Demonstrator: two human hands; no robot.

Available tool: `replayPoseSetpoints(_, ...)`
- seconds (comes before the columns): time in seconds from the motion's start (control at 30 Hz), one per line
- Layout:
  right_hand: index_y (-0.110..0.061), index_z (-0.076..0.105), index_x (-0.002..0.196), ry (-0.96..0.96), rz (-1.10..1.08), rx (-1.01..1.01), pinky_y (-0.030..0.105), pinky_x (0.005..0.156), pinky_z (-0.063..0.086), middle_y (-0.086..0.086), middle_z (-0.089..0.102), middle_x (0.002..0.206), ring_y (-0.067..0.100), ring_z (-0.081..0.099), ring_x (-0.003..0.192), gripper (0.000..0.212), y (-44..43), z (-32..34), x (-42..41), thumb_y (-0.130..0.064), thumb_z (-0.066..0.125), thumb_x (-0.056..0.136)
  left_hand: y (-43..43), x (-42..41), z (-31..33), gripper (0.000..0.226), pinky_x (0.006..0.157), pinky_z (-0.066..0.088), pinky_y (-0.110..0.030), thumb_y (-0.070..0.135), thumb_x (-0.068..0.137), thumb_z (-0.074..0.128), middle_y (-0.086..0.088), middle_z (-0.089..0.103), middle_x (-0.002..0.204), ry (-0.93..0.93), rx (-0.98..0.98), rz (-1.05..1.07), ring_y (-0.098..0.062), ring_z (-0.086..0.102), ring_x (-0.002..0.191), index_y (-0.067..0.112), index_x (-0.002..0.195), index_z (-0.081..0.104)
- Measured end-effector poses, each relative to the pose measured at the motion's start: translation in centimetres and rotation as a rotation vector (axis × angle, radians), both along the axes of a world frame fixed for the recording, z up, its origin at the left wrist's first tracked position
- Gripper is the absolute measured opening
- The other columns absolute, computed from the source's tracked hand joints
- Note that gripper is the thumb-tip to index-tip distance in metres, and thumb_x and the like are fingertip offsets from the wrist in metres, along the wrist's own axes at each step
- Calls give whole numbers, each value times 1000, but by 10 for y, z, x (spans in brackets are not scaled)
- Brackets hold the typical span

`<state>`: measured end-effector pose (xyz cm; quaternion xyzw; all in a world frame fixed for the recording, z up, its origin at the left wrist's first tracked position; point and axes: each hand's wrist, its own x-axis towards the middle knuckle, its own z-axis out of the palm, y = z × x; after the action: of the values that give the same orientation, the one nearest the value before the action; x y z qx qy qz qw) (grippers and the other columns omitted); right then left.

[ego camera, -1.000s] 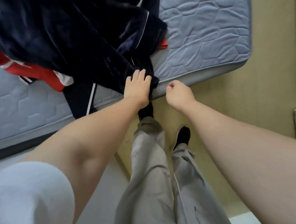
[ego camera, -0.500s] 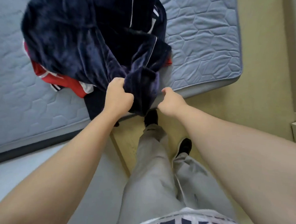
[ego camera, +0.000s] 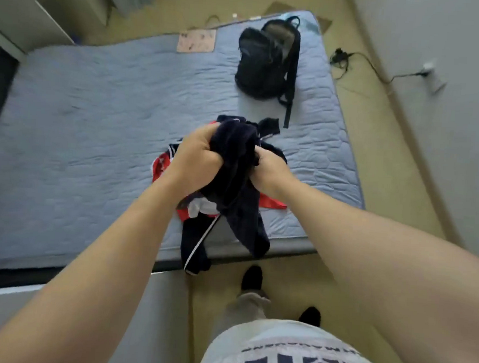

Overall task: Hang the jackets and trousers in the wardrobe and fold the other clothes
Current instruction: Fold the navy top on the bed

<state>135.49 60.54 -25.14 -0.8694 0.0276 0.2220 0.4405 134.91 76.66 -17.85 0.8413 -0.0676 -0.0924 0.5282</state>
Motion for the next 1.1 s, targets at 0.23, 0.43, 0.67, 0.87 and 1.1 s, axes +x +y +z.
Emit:
replayPoseSetpoints(0.23,-31,44,80,-337,-135,172,35,67,41,-2,59,86,24,58,85,8,-25,146,12,-30,40,88,-23,-19,81,99,98,54,-37,59,57,89,11,51,130,-31,133,115,-8,55,119,39,137,34)
replayPoseSetpoints(0.43,-16,58,105,-487,-205,54,42,93,46,9,65,107,31,59,104,31,-67,221,8,-36,36,97,-61,-11,120,103,85,51,-34,33,57,82,3,33,134,-188,304,178,-19,45,116,33,144,27)
replayPoseSetpoints(0.67,-17,57,116,-592,-204,-123,46,89,51,5,66,110,30,61,100,39,-117,258,-4,-42,41,92,-105,10,146,66,80,52,-38,9,75,59,-2,62,118,-308,396,31,-19,55,98,24,137,45)
replayPoseSetpoints(0.87,-23,54,108,-703,-127,-435,46,79,55,0,63,98,29,62,89,30,-178,276,-4,-48,45,94,-121,35,177,36,58,43,-27,2,89,46,3,63,95,-450,668,-42,-22,59,84,24,113,61)
replayPoseSetpoints(1.1,-25,51,100,-738,-52,-679,42,68,53,-1,62,86,23,60,73,25,-235,272,0,-49,43,103,-131,59,216,47,71,52,-25,-11,83,40,-4,67,102,-373,484,157,-21,61,88,15,105,73)
